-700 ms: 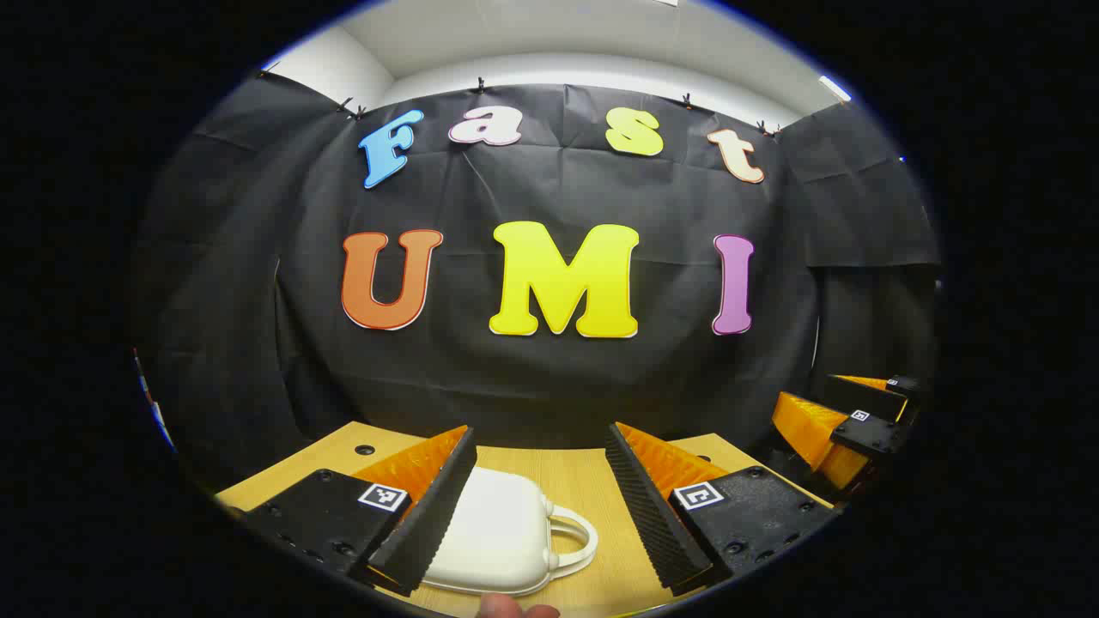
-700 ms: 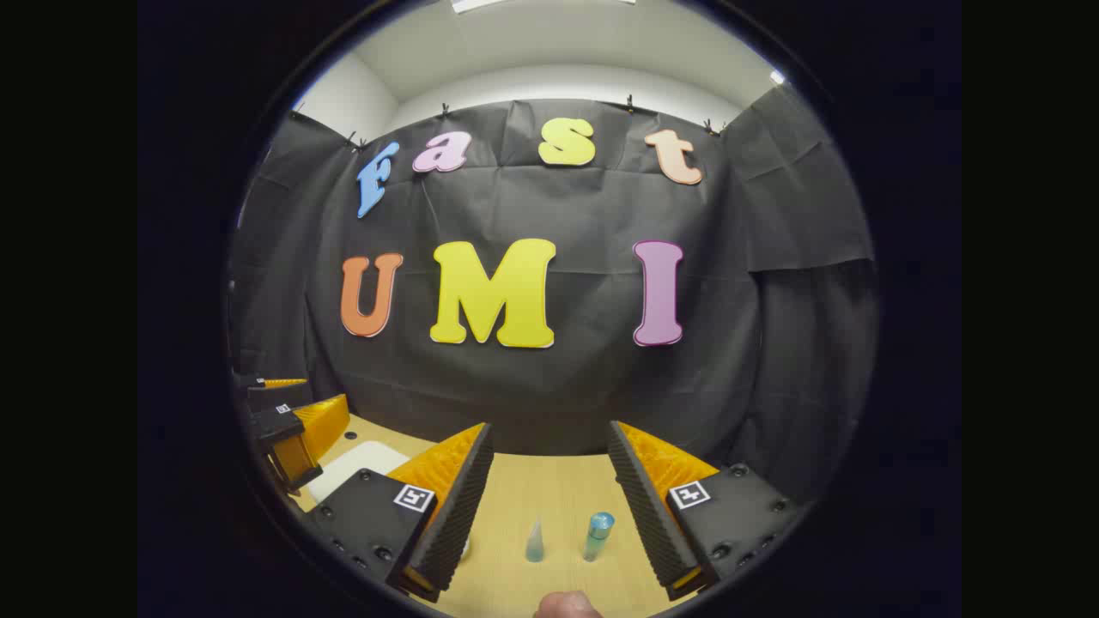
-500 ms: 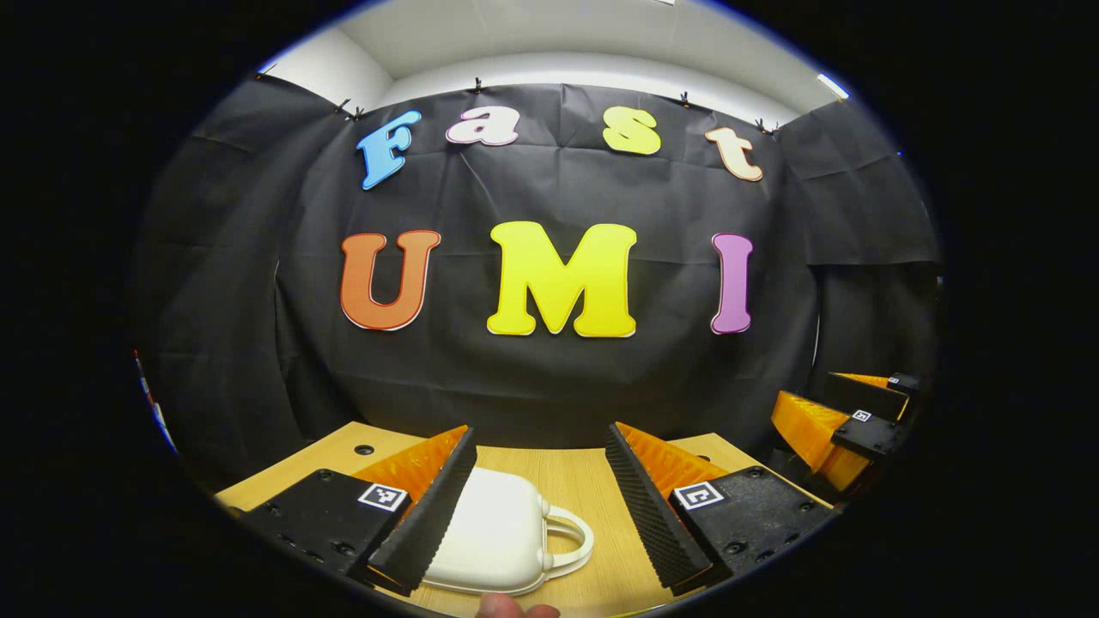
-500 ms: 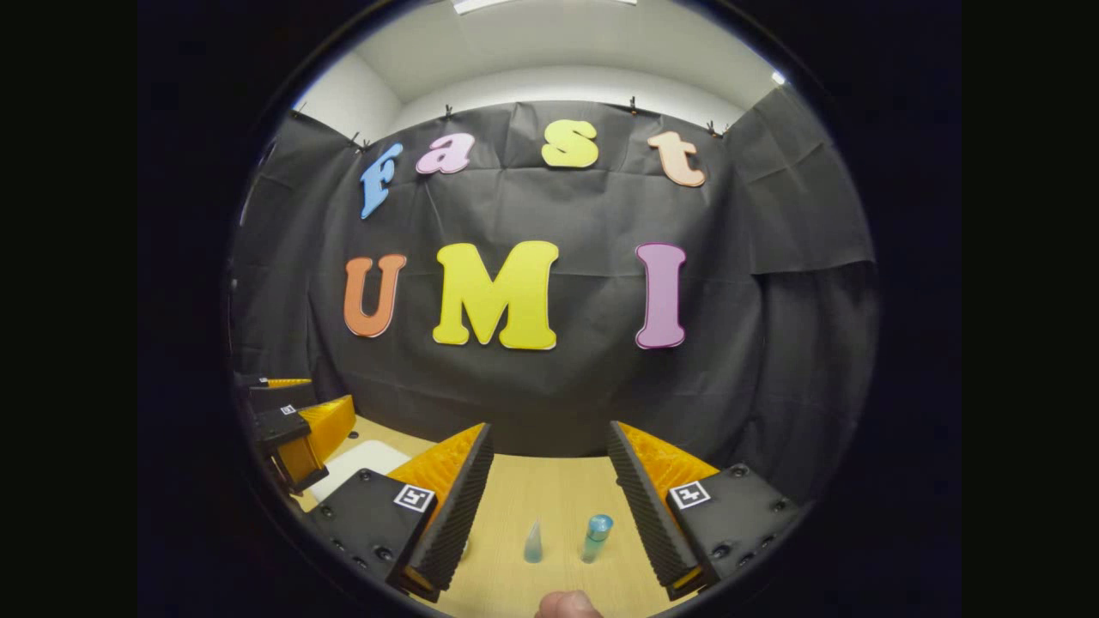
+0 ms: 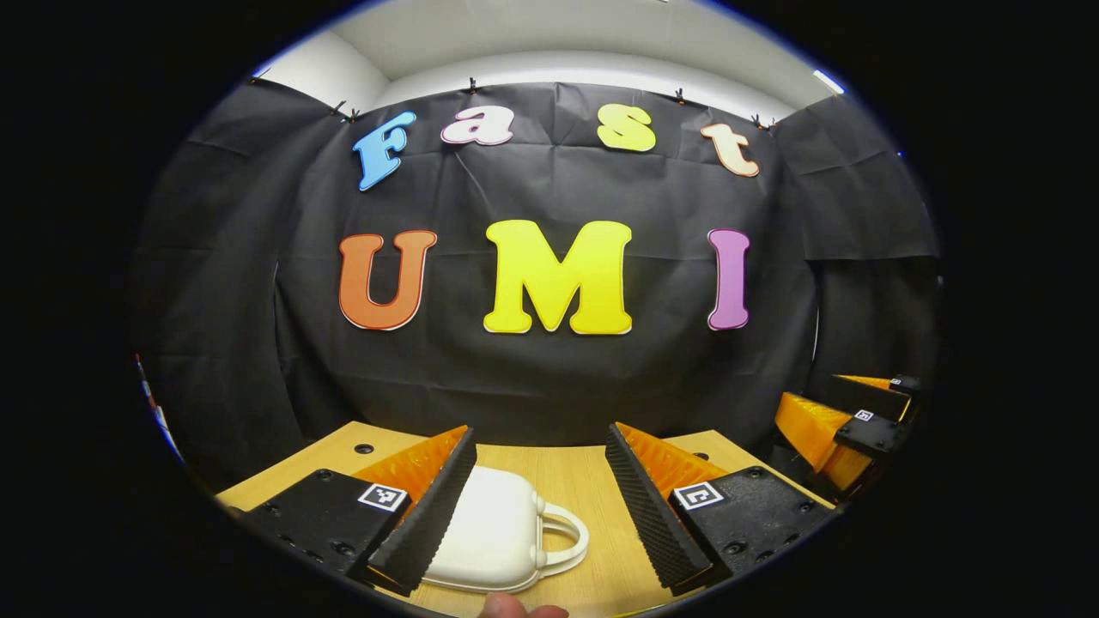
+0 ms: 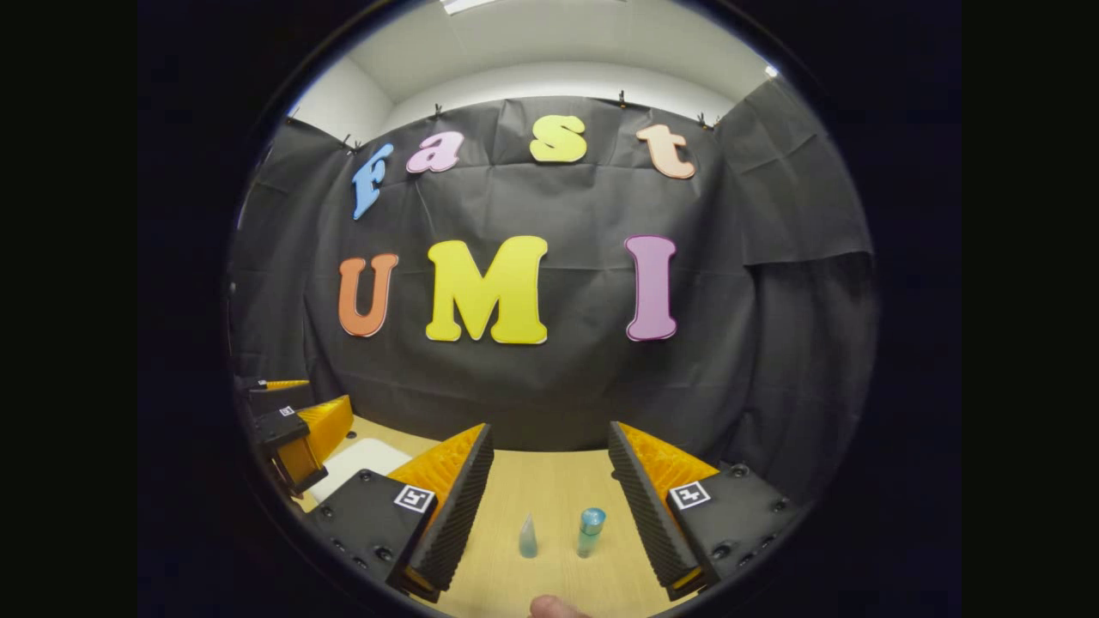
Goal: First open the suitcase, pack the skin care products into it, and then close the suitcase.
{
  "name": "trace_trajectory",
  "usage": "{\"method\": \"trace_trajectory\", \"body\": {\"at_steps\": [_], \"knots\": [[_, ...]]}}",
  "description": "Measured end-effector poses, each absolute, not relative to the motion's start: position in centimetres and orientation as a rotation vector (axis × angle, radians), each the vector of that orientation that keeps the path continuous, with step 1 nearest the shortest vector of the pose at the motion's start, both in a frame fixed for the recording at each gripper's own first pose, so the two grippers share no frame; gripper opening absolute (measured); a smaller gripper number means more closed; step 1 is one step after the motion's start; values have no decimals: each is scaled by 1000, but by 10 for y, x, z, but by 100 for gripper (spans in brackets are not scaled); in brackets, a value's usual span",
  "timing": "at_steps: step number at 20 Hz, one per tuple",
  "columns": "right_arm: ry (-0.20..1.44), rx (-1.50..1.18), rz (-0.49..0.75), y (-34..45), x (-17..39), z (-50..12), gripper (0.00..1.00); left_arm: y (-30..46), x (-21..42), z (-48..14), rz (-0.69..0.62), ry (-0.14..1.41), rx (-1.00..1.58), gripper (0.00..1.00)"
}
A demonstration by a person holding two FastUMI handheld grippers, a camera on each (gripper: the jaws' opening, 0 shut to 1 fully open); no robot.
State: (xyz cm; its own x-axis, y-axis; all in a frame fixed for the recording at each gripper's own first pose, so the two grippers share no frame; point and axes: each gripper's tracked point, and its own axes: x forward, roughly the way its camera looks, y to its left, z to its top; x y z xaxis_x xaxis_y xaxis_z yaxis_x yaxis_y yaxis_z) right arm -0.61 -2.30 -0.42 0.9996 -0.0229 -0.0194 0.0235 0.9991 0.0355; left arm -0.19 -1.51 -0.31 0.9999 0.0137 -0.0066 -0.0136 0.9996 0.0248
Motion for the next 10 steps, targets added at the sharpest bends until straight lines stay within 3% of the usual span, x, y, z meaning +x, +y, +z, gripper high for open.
{"method": "trace_trajectory", "body": {"at_steps": [10], "knots": [[61,26,-28,-32,-7,-23,80,-40,0,-36,-46,54,82,96]]}}
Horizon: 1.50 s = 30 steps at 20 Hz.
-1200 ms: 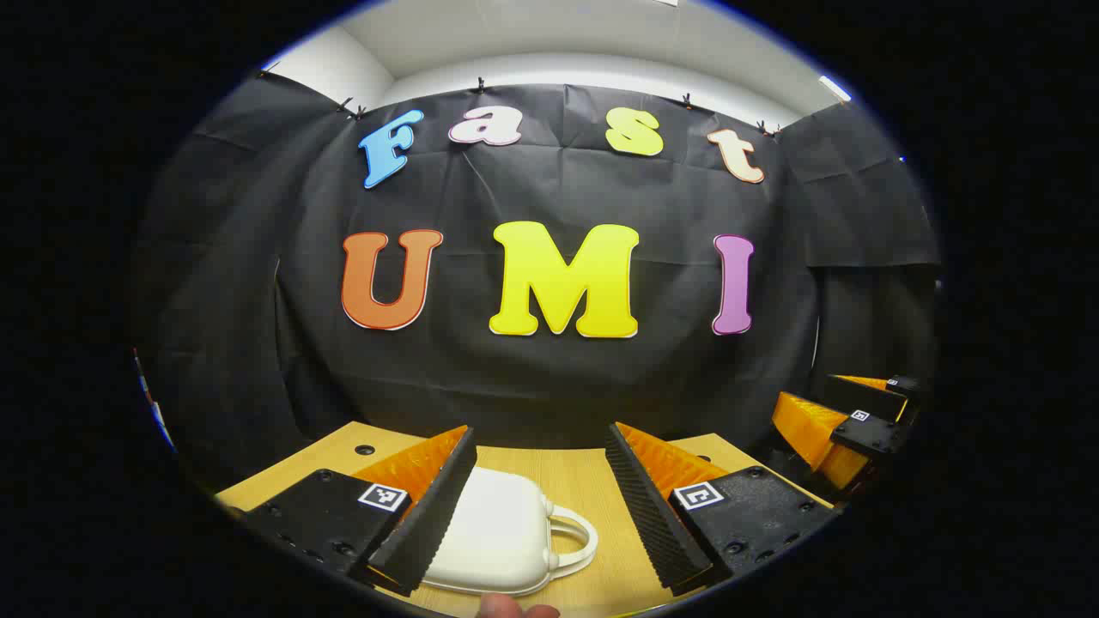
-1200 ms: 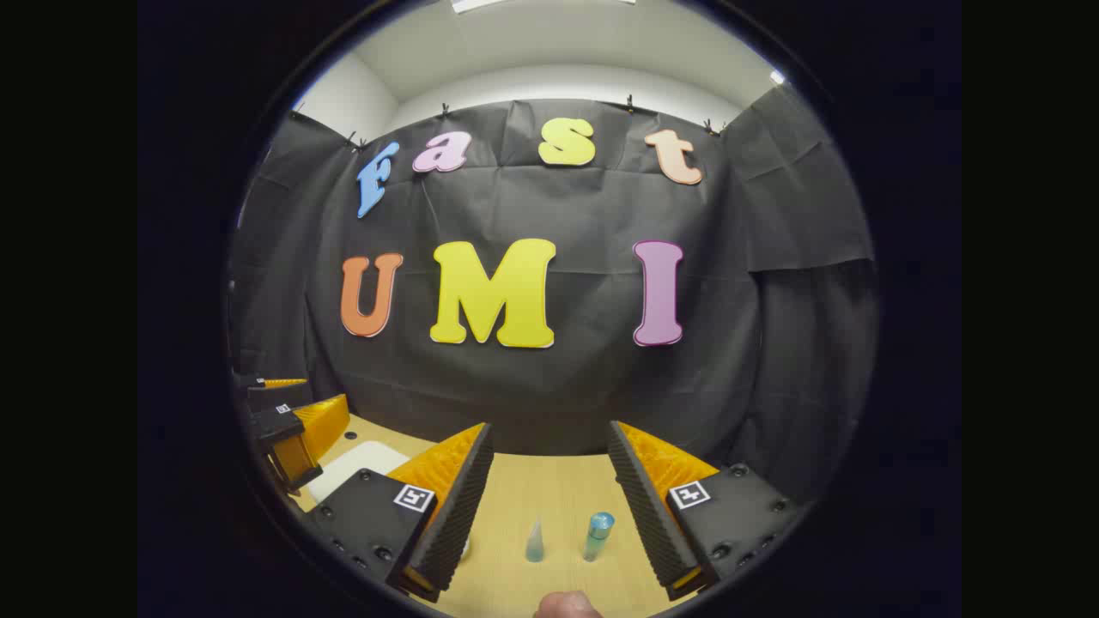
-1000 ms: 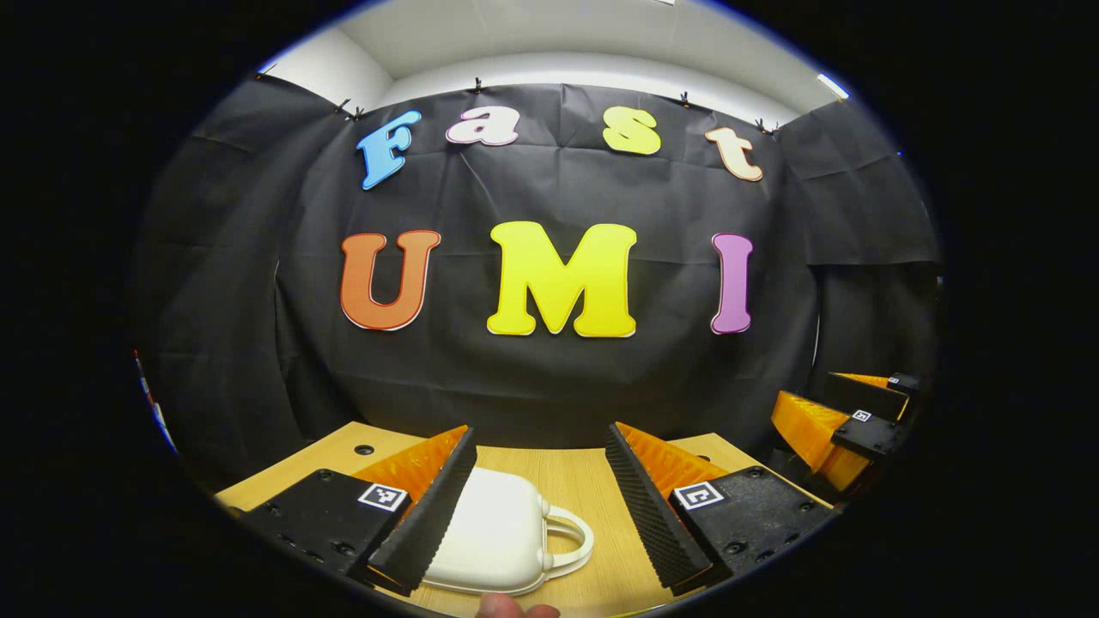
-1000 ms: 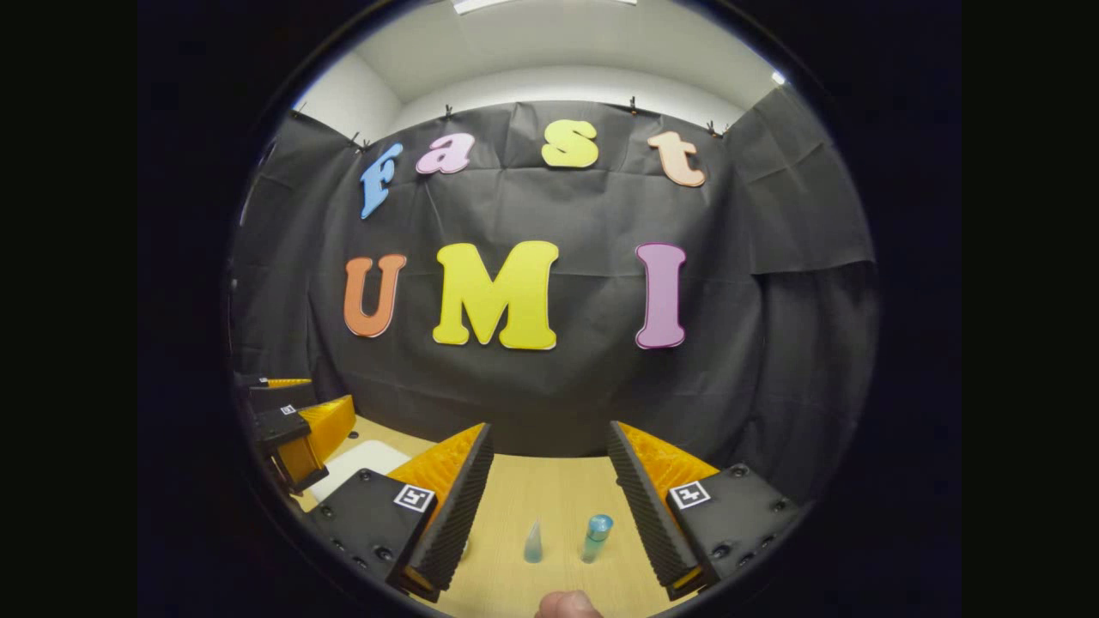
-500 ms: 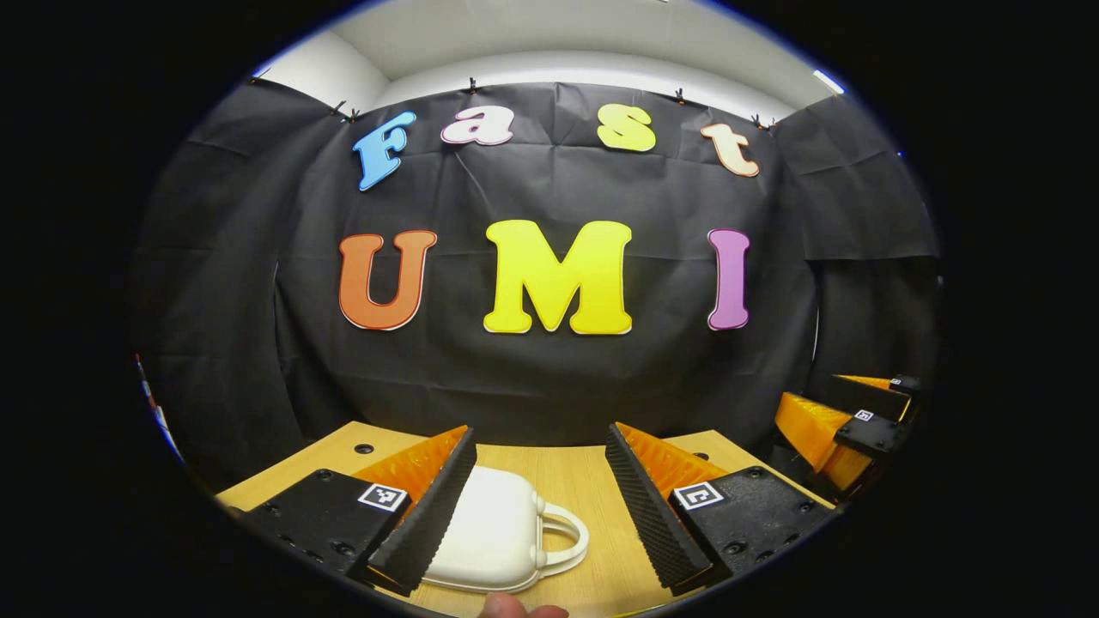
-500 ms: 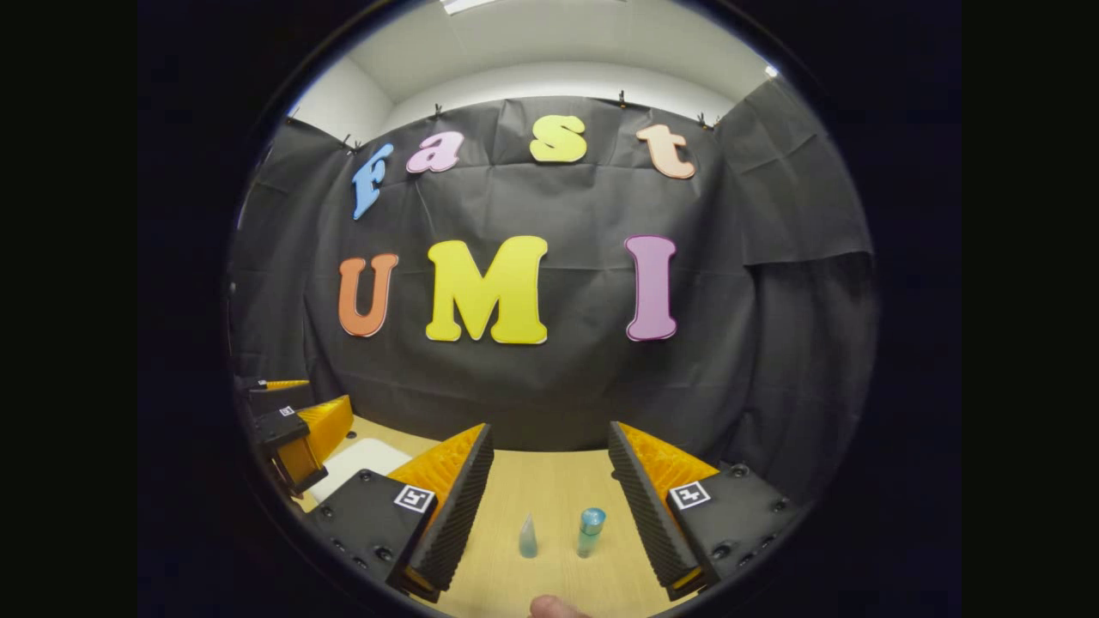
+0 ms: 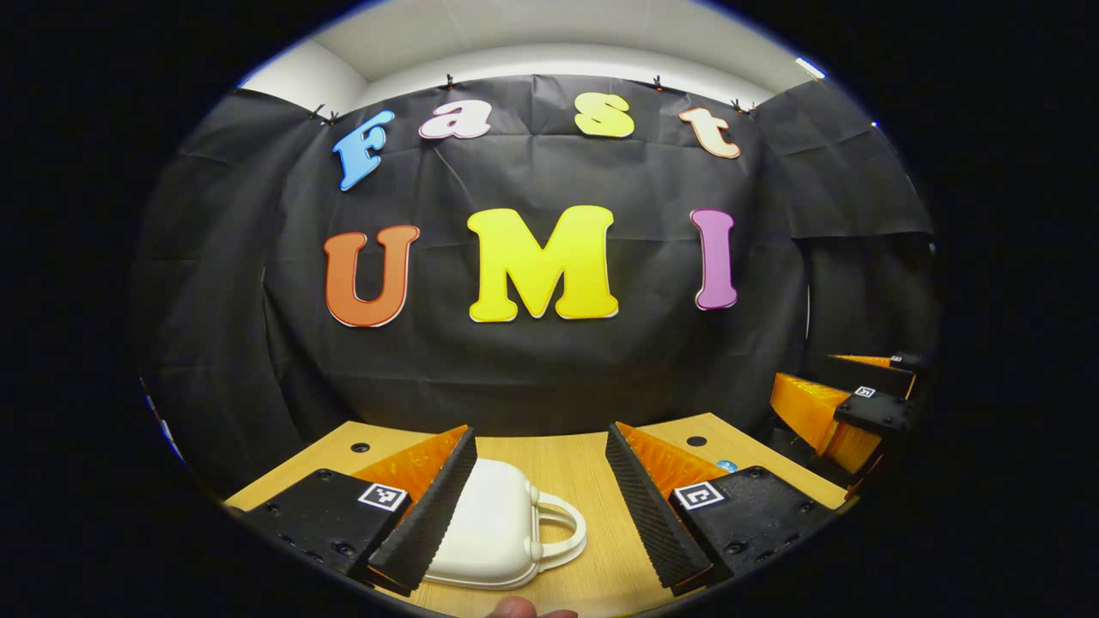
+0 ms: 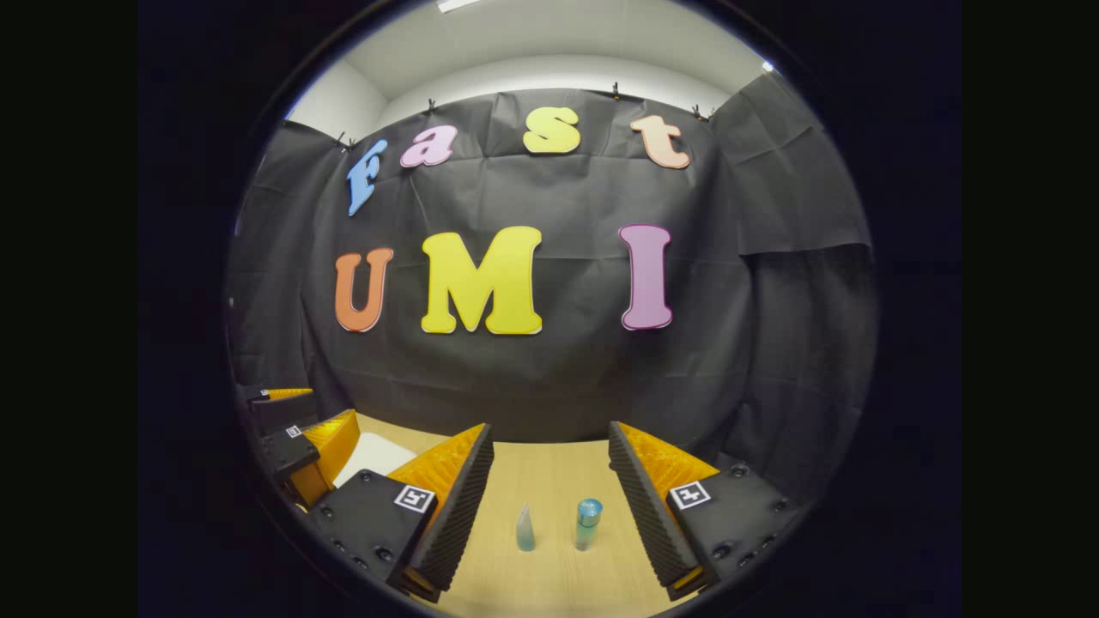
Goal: First open the suitcase, pack the skin care products into it, and then close the suitcase.
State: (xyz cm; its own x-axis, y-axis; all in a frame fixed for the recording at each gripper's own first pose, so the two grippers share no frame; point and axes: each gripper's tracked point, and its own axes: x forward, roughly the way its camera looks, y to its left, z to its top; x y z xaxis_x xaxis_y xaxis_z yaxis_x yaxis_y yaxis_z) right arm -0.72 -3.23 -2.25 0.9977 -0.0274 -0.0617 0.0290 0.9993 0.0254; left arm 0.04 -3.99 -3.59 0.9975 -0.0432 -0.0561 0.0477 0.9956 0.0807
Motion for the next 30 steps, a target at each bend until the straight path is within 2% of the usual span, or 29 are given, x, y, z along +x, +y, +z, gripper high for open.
{"method": "trace_trajectory", "body": {"at_steps": [2,4,10,15,16,17,19,25,27,28,30], "knots": [[77,14,-36,-42,-9,-29,78,-50,4,-56,-76,94,116,96],[87,4,-43,-54,-10,-34,80,-58,10,-79,-103,144,166,96],[126,-5,-68,-98,-7,-55,78,-69,28,-169,-132,395,377,98],[160,14,-96,-138,-3,-71,80,-74,41,-233,-173,543,708,96],[162,18,-103,-145,-2,-74,78,-75,40,-244,-179,567,764,96],[163,23,-107,-150,1,-75,80,-76,38,-254,-185,589,796,96],[166,20,-111,-158,4,-78,78,-65,46,-266,-180,629,834,93],[178,26,-114,-167,0,-85,81,-51,59,-282,-153,705,867,71],[174,27,-118,-169,-2,-84,80,-49,59,-288,-154,739,858,59],[172,29,-119,-169,-3,-85,80,-49,59,-289,-151,742,859,46],[168,32,-121,-167,-4,-82,80,-52,59,-290,-158,746,862,42]]}}
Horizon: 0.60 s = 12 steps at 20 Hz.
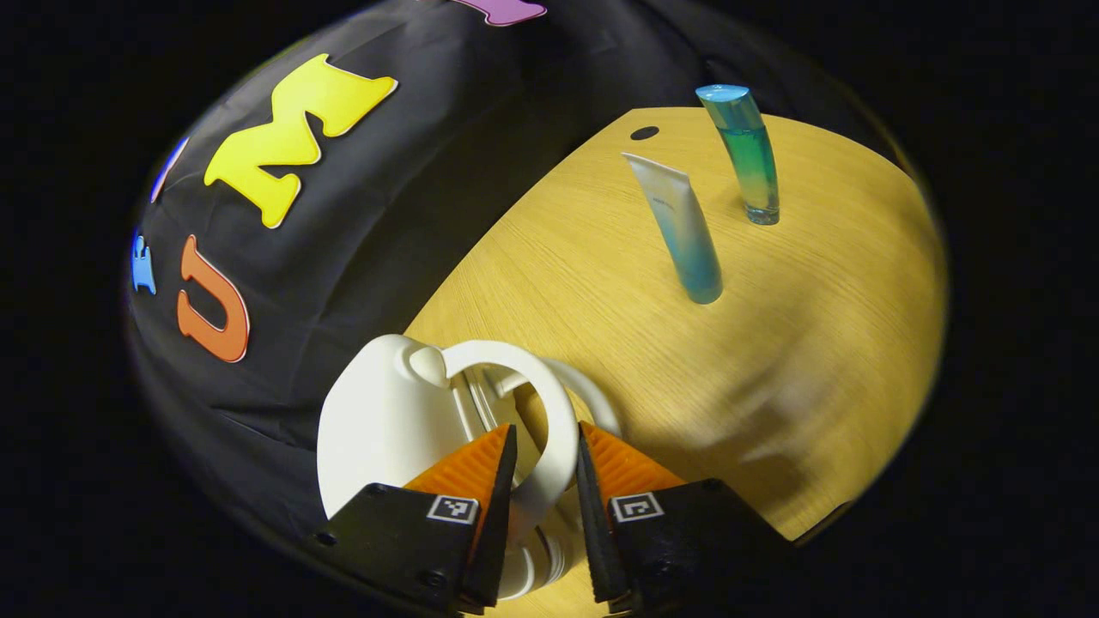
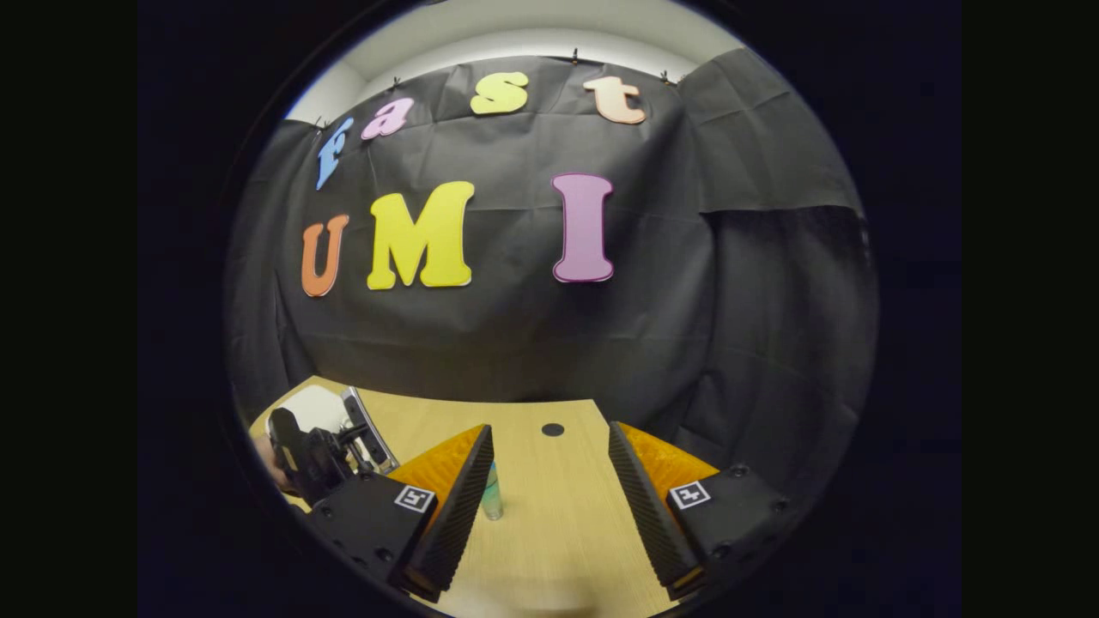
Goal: First open the suitcase, pack the skin care products into it, and then close the suitcase.
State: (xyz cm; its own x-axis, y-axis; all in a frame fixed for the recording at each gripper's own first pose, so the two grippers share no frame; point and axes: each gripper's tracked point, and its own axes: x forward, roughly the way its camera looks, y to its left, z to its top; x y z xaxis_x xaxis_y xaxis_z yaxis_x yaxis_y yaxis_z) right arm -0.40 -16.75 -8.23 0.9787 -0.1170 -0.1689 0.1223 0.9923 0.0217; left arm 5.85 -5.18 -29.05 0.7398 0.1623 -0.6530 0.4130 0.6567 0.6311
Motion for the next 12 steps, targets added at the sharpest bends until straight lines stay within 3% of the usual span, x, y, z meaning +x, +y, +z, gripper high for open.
{"method": "trace_trajectory", "body": {"at_steps": [3,6,8,12], "knots": [[156,30,-127,-165,-8,-78,80,-58,61,-282,-166,712,873,31],[147,30,-135,-161,-13,-75,80,-60,64,-262,-174,671,859,8],[141,29,-138,-156,-14,-72,80,-56,63,-245,-178,661,785,3],[120,23,-125,-139,-14,-61,81,-43,70,-174,-149,518,637,3]]}}
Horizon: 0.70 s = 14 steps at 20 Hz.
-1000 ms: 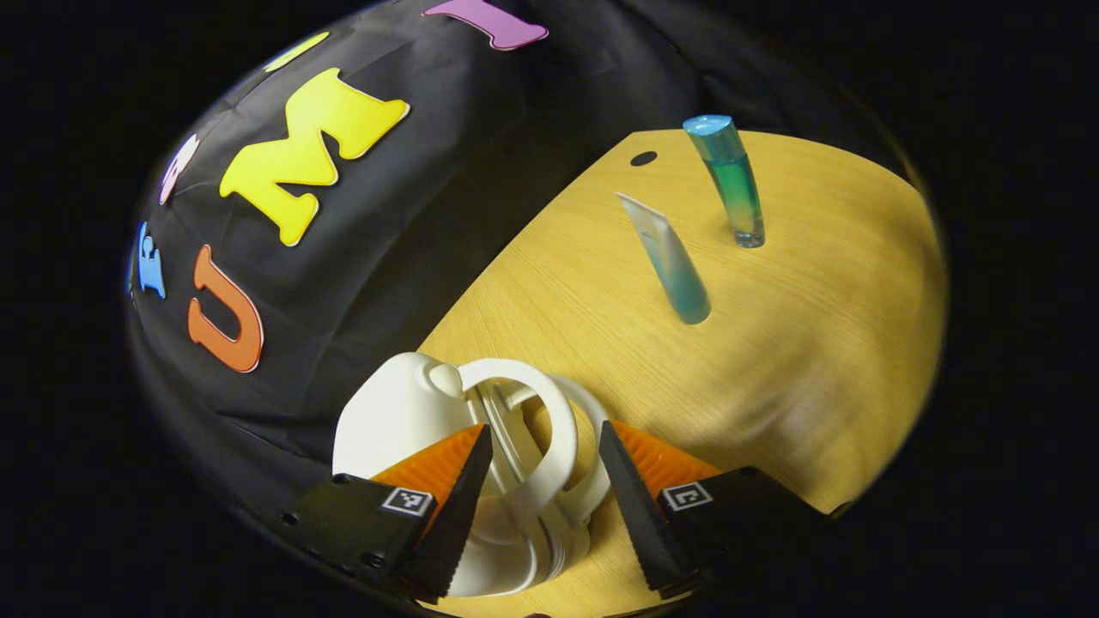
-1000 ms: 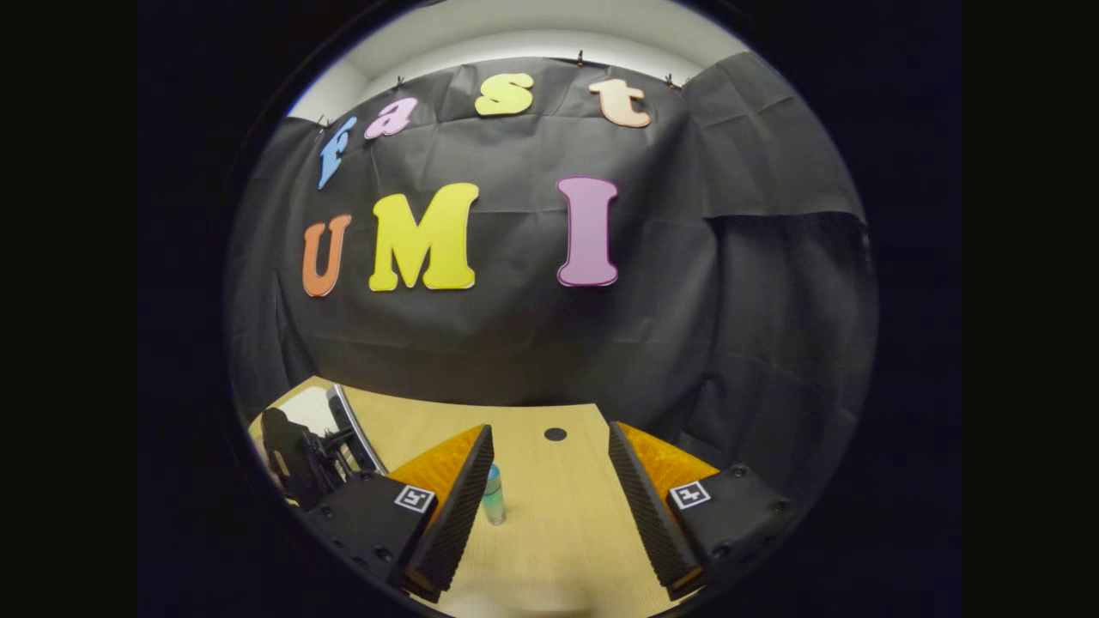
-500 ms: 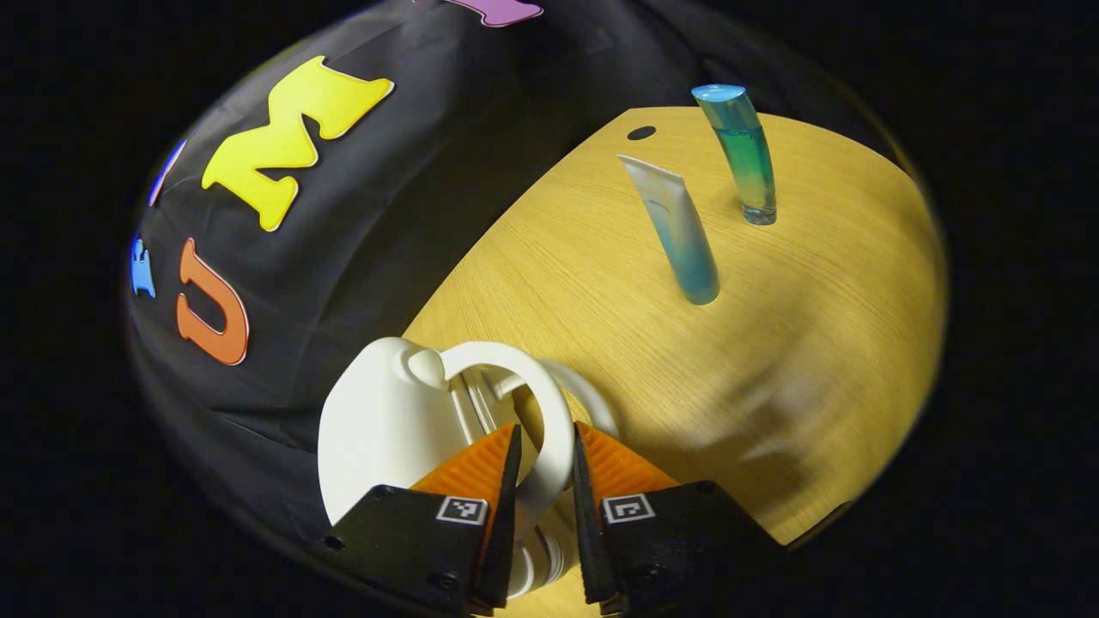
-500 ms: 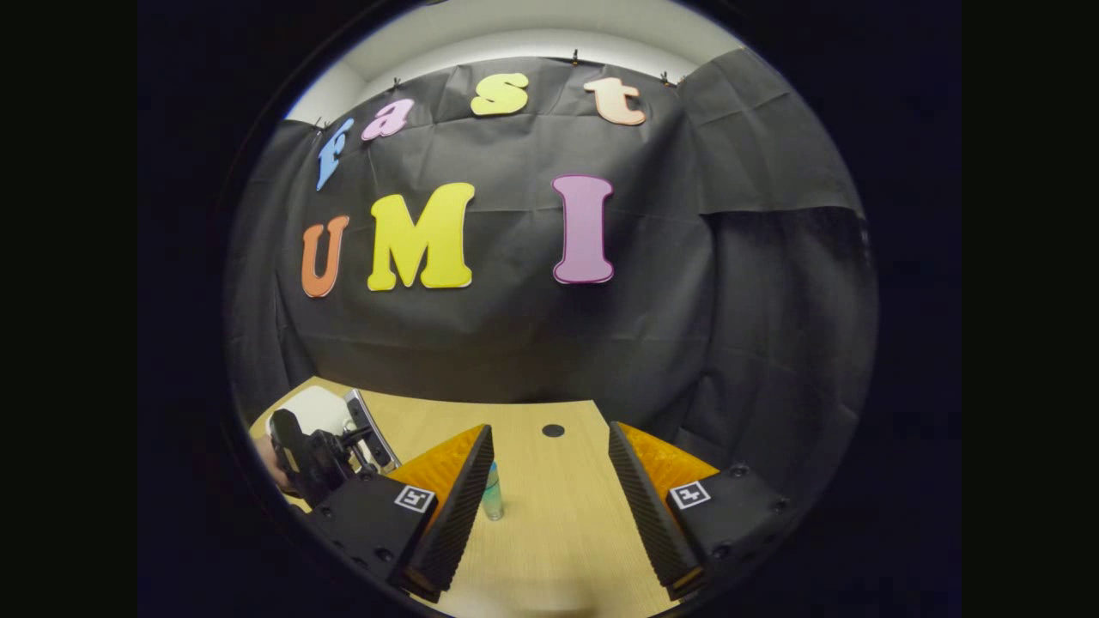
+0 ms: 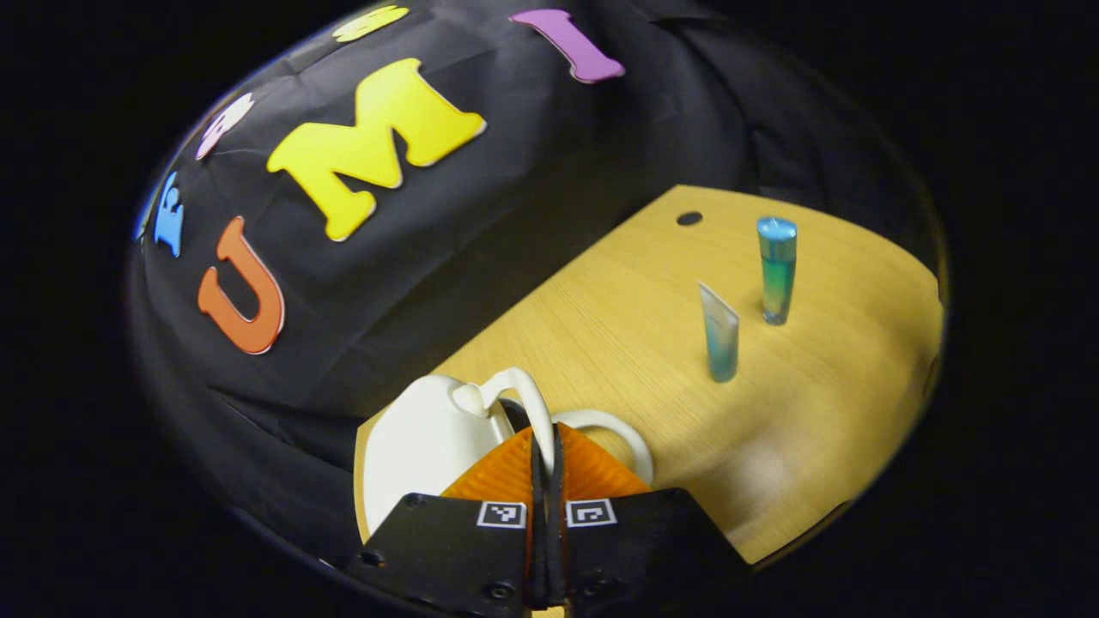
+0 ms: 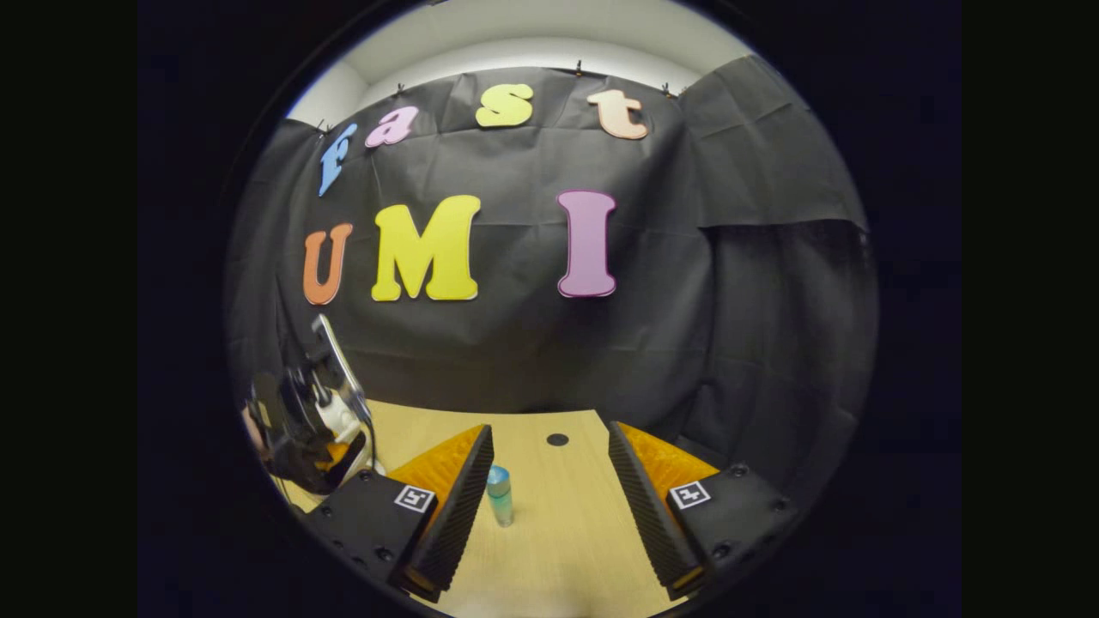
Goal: First open the suitcase, pack the skin care products into it, and then close the suitcase.
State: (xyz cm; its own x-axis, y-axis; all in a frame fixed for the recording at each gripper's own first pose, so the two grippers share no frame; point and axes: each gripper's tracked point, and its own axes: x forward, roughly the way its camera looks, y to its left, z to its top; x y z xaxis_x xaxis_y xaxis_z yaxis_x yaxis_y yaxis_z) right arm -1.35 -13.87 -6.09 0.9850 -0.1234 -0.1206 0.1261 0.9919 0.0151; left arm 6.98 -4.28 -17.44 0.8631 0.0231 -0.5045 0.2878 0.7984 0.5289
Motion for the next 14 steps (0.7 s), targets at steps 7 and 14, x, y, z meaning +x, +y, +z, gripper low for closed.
{"method": "trace_trajectory", "body": {"at_steps": [7,14], "knots": [[82,-4,-54,-84,0,-35,80,74,73,-56,-61,307,395,3],[69,-103,8,-29,4,-19,80,245,75,-38,95,182,253,3]]}}
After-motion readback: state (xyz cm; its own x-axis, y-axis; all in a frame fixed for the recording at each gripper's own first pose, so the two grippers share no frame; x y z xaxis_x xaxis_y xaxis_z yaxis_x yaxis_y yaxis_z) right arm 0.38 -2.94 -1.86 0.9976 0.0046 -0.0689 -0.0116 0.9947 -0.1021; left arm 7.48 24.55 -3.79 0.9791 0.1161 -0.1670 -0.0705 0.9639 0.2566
